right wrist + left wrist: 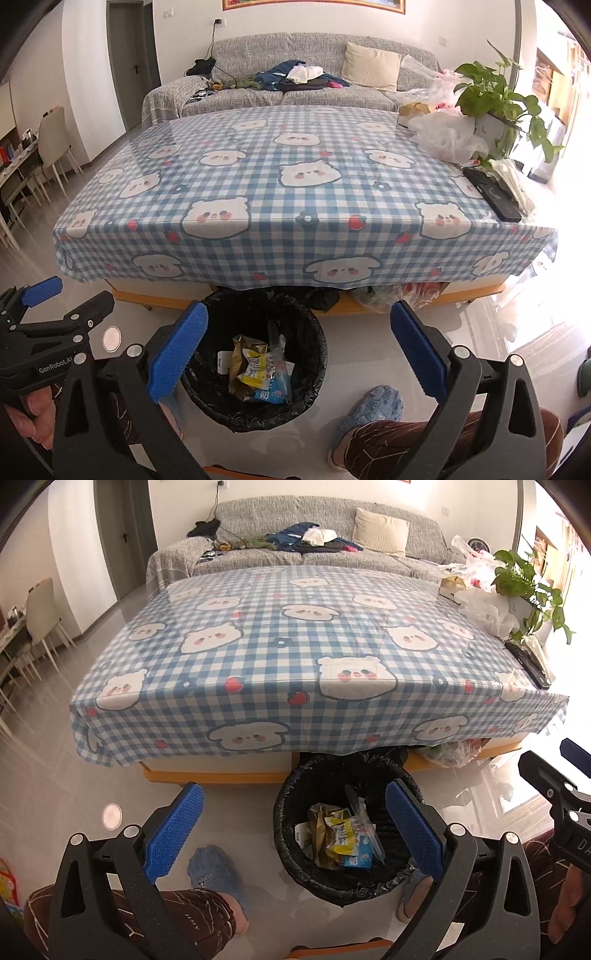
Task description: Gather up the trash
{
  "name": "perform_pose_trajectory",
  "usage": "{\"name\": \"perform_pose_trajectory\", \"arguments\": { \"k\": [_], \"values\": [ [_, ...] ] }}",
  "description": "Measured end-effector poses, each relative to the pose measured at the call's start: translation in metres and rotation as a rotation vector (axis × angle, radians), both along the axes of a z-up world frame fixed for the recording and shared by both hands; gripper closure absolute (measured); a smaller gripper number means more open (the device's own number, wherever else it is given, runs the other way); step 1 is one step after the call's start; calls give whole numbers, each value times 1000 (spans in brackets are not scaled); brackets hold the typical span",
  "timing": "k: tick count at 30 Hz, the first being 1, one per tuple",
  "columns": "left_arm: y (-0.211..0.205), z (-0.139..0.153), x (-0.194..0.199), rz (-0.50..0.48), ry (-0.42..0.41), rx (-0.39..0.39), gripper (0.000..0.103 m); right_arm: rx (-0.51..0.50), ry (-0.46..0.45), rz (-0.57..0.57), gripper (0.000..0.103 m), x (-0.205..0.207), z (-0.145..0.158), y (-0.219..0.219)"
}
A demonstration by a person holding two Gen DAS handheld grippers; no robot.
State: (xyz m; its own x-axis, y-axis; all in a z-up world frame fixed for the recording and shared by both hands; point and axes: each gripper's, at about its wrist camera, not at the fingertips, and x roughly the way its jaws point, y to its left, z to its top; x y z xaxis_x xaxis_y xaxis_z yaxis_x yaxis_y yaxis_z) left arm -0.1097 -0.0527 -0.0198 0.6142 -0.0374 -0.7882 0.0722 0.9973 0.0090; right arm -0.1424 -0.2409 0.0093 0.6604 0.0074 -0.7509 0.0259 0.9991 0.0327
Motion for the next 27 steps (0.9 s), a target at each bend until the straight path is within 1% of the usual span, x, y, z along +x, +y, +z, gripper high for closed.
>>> {"name": "perform_pose_trajectory", "arguments": {
  "k": [27],
  "values": [
    [0,-2,1,6,6,-16,6,5,26,6,8,6,-9,3]
  ]
}}
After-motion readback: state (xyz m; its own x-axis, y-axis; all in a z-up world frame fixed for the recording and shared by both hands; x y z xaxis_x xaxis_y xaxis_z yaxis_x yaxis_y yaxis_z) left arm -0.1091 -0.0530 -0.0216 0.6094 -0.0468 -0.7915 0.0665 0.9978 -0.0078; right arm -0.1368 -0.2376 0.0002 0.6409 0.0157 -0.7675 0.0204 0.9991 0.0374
